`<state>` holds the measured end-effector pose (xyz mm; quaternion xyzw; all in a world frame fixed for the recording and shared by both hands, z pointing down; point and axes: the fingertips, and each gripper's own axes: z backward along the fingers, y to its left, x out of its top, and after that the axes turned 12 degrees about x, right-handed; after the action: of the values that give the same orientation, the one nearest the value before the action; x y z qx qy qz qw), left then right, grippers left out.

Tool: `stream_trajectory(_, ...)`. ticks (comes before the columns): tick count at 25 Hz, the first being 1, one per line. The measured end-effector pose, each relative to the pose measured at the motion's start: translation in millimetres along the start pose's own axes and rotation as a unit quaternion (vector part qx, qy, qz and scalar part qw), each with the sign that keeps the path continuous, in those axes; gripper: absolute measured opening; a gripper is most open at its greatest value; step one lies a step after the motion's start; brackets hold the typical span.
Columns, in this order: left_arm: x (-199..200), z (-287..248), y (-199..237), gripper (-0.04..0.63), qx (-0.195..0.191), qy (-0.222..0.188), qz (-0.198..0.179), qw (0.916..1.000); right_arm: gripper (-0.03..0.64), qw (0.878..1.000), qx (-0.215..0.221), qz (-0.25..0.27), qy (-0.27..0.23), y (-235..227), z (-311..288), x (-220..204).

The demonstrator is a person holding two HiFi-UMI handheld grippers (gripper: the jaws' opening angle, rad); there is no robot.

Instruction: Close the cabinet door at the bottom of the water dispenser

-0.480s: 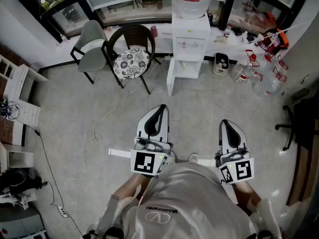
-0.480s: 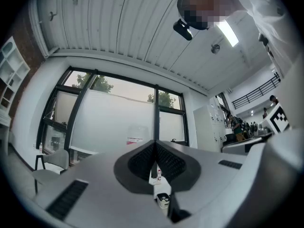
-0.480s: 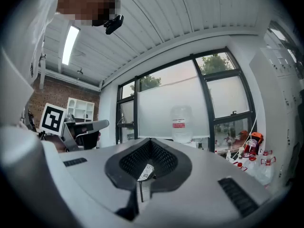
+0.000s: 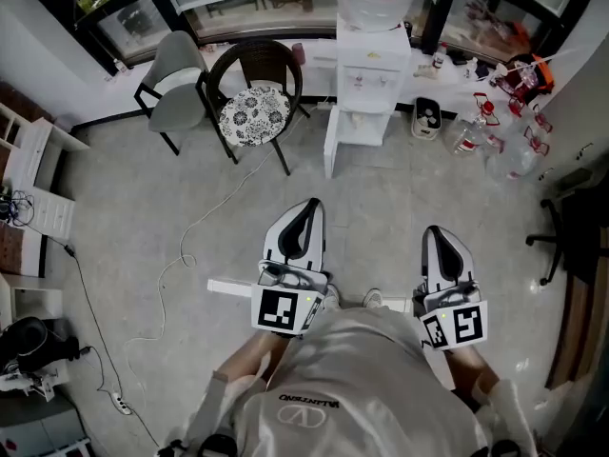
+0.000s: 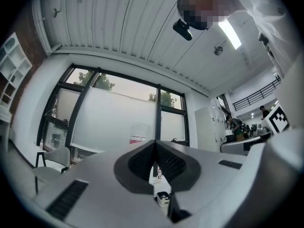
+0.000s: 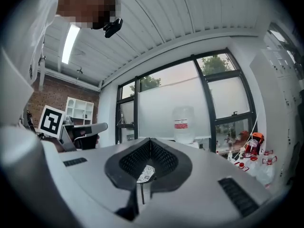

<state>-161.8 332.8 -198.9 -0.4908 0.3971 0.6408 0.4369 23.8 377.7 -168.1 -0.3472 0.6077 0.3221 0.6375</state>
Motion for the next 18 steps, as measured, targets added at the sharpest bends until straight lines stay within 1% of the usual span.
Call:
stream_trajectory(4,-8,3,21,0.008,-0.003,0.009,0.005,0.9999,0.017,1.0,-0.001,0.01,0.002,14,-13,-7)
stream_trajectory(7,-13,3,35,0.008,0.001,0.013,0.004,0.9999,0.017,1.0,-0.002,0.006,0.008,21,-22,-12)
stream_trajectory(11,-13,-1,47,0.008,0.005,0.013,0.007,0.9999,0.015,1.0,0.009,0.012,0.016,29,-34,-13)
stream_trajectory(18,-19,-15,55,0.008,0.015,0.012,0.012,0.9997,0.016,0.999,0.02,0.019,0.017,19,-55,-12)
